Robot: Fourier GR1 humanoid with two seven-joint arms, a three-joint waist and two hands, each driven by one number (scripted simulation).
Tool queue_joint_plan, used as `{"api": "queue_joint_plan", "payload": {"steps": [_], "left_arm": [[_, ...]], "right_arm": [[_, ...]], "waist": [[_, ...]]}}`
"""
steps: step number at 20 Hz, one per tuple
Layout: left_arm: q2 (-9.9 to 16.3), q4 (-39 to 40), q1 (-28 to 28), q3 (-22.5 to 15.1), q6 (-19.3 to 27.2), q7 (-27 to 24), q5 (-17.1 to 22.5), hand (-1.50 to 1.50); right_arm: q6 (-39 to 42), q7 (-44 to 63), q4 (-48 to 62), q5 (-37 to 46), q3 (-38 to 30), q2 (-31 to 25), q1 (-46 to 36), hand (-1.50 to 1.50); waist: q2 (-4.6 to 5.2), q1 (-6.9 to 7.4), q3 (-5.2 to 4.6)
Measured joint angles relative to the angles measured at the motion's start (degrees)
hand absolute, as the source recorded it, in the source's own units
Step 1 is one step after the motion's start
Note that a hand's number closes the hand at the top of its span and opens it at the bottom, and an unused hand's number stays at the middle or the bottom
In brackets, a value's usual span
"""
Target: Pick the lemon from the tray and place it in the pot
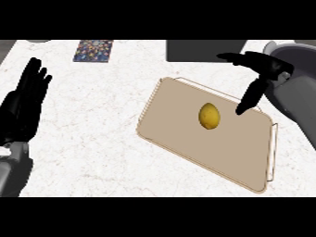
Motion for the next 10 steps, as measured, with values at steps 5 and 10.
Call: {"api": "queue_joint_plan", "payload": {"steps": [5, 10], "left_arm": [[-0.12, -1.84, 1.43, 0.53, -0.62, 0.41, -0.45, 0.00], [-0.85, -1.19, 1.09, 1.76, -1.49, 0.46, -1.24, 0.00]], "right_arm": [[5.34, 6.62, 0.38, 1.43, 0.97, 3.17, -1.55, -1.50], [6.31, 11.36, -1.71, 3.19, -0.47, 6.97, -0.35, -1.50]], "waist": [[0.01, -0.19, 0.05], [0.02, -0.53, 0.08]]}}
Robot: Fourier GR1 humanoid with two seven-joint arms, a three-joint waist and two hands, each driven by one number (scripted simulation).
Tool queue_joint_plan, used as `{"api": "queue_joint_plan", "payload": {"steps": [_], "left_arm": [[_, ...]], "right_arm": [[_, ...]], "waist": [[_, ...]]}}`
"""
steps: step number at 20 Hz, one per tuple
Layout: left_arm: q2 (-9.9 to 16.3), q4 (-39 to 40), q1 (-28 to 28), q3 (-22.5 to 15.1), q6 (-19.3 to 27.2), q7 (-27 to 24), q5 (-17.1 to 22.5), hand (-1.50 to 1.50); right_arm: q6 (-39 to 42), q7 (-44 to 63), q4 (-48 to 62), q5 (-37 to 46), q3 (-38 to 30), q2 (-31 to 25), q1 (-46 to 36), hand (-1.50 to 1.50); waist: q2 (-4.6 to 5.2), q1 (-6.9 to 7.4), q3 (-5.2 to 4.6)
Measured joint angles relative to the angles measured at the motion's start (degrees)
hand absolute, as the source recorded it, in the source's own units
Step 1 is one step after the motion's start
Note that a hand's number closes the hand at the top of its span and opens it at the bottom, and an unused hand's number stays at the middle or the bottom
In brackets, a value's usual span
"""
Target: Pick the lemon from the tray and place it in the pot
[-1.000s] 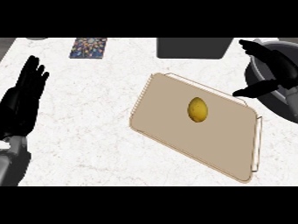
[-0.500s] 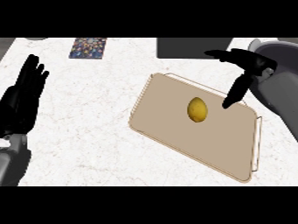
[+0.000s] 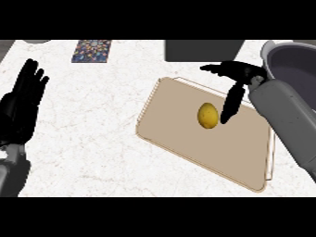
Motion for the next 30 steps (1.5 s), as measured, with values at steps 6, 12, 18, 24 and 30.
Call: {"api": "queue_joint_plan", "payload": {"steps": [6, 12, 18, 24, 30], "left_arm": [[-1.43, -1.97, 1.37, 0.29, -0.49, 0.91, -1.31, 0.00], [-1.98, 0.22, 0.98, 2.14, -2.65, -0.72, -1.50, 0.00], [-3.01, -0.91, 0.31, 2.53, -2.61, 1.28, -3.10, 0.00], [-4.60, -0.32, 0.85, 2.80, -3.31, 0.09, -4.38, 0.00], [-5.39, -0.54, 1.29, 3.53, -4.18, 0.01, -5.21, 0.00]], "right_arm": [[0.49, 3.45, -2.19, 3.54, -1.13, 2.69, 3.01, -1.50], [0.28, 5.07, -2.06, 8.72, -1.47, 4.08, 4.73, -1.50], [-1.33, 1.70, 1.36, 13.58, -3.08, 6.27, 5.31, -1.50], [-2.85, -1.43, 5.06, 18.20, -4.15, 7.56, 5.89, -1.50], [-3.82, -3.24, 7.18, 21.41, -5.76, 8.86, 6.98, 1.50]], "waist": [[-0.01, 0.00, 0.01], [0.05, -0.03, 0.00], [0.09, 0.10, 0.02], [0.09, 0.15, 0.00], [0.03, 0.17, -0.01]]}}
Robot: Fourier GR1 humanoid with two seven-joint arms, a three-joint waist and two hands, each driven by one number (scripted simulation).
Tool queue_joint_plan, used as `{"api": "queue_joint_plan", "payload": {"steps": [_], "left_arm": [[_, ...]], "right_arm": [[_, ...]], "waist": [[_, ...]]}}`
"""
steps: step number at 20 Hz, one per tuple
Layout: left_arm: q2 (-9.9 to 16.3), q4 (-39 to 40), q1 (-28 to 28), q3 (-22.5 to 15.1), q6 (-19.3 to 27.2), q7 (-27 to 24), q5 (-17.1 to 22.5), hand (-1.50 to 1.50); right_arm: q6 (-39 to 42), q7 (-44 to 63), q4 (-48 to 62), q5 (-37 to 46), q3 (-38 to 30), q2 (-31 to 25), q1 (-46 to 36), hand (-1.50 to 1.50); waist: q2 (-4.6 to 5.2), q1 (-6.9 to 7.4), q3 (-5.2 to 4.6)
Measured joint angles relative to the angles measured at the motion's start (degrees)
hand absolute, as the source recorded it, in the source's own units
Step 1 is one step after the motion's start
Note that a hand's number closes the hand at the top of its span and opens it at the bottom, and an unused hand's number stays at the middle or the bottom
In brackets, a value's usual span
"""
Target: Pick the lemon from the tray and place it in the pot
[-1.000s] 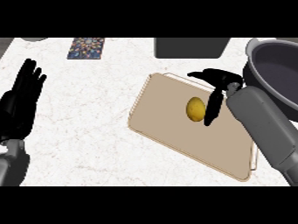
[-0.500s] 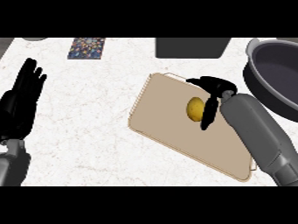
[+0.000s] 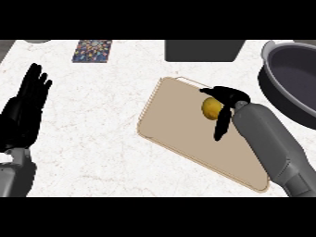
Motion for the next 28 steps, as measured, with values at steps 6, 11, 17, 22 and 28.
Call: {"api": "queue_joint_plan", "payload": {"steps": [6, 11, 17, 22, 28], "left_arm": [[-0.49, -0.83, -0.41, 0.26, -0.13, 1.23, -0.56, 0.00], [-0.46, -1.04, -0.29, 1.07, -0.95, 1.52, -0.77, 0.00], [-0.52, -1.09, 0.60, 2.15, -1.14, 1.49, -0.78, 0.00], [0.03, -0.94, 2.47, 3.69, -0.32, 1.89, -0.83, 0.00], [0.53, -1.47, 4.51, 5.52, 0.54, 1.50, -0.81, 0.00]], "right_arm": [[-2.45, -8.27, 1.84, 5.01, 1.98, -0.23, 0.15, 1.50], [-2.60, -11.86, 3.04, 7.13, 1.40, 0.13, 0.06, 1.50], [-3.86, -23.53, -1.89, 10.29, 5.09, -2.49, 4.84, 1.50], [-6.50, -41.03, -12.74, 13.26, 13.35, -8.16, 12.95, 1.50], [-12.55, -59.74, -25.50, 11.21, 14.13, -21.94, 24.08, 1.50]], "waist": [[-0.28, 0.06, -0.21], [-0.34, 0.08, -0.17], [-1.09, -1.35, -0.20], [-2.52, -4.83, -0.11], [-2.63, -8.36, -0.05]]}}
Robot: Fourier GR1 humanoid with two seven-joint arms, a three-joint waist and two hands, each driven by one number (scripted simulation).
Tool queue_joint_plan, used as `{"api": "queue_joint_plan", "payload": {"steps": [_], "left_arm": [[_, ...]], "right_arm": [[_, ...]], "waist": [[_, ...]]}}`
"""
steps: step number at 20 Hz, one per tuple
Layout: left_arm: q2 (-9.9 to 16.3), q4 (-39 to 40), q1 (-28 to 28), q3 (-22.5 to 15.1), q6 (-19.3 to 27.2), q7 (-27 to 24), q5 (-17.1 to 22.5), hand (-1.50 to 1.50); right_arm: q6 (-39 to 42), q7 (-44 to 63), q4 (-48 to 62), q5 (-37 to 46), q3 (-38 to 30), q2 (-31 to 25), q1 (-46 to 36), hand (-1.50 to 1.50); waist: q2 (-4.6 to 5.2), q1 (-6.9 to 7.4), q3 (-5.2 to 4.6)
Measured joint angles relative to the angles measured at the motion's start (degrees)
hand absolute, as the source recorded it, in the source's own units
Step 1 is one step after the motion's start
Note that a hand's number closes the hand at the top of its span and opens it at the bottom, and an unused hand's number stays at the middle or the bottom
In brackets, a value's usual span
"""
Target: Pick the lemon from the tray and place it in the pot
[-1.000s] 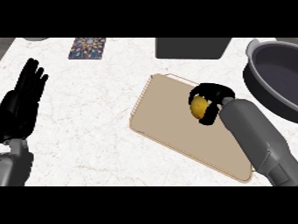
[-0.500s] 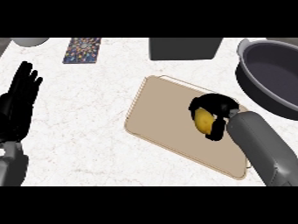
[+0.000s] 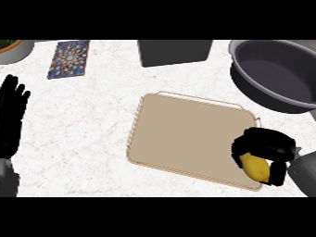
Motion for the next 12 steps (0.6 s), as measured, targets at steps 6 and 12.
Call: {"api": "queue_joint_plan", "payload": {"steps": [6, 12], "left_arm": [[0.52, -1.34, 1.97, 1.37, -0.26, -0.26, 0.76, 0.00], [0.17, -2.19, 1.76, 0.70, -0.49, -0.19, 0.73, 0.00]], "right_arm": [[-4.35, -9.22, -7.46, -15.48, -12.86, -10.19, 10.23, 1.50], [-4.02, -11.06, -12.06, -33.87, -27.78, -17.32, 18.65, 1.50]], "waist": [[0.41, -1.14, 0.02], [1.09, 0.20, -0.01]]}}
